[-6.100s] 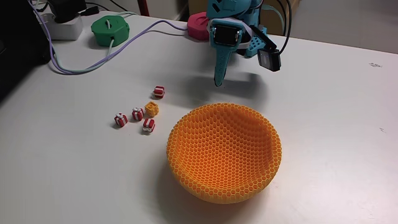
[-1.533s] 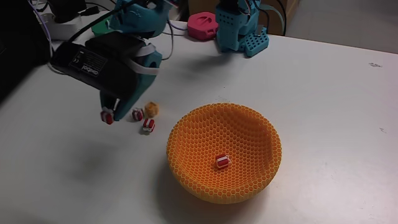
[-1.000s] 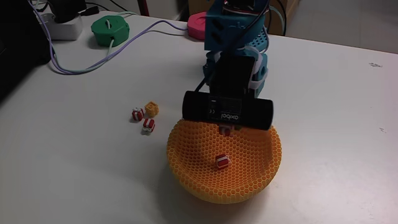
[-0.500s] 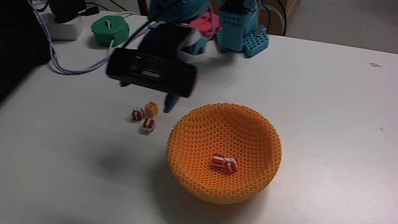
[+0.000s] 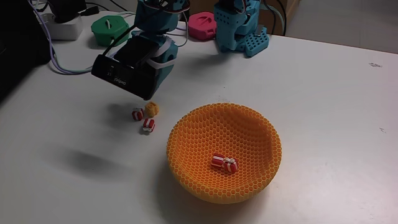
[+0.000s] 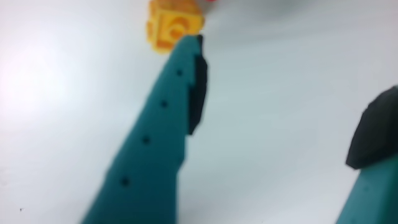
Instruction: Place cube pieces into the yellow basket
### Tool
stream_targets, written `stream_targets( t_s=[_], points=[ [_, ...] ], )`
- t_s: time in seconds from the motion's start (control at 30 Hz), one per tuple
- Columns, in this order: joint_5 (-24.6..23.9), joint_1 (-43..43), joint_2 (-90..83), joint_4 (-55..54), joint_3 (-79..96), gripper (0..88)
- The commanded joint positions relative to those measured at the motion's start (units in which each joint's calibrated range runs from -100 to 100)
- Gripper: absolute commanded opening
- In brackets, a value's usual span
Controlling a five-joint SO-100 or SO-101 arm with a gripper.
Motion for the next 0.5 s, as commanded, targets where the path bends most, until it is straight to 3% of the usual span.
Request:
stream_targets(
  t_s=[0.0,0.47],
  points=[
    [-1.1,-2.1,-3.9,3.1,-0.7,42.4],
    [-1.8,-4.4,3.0,-4.5,1.6,41.6]
  ],
)
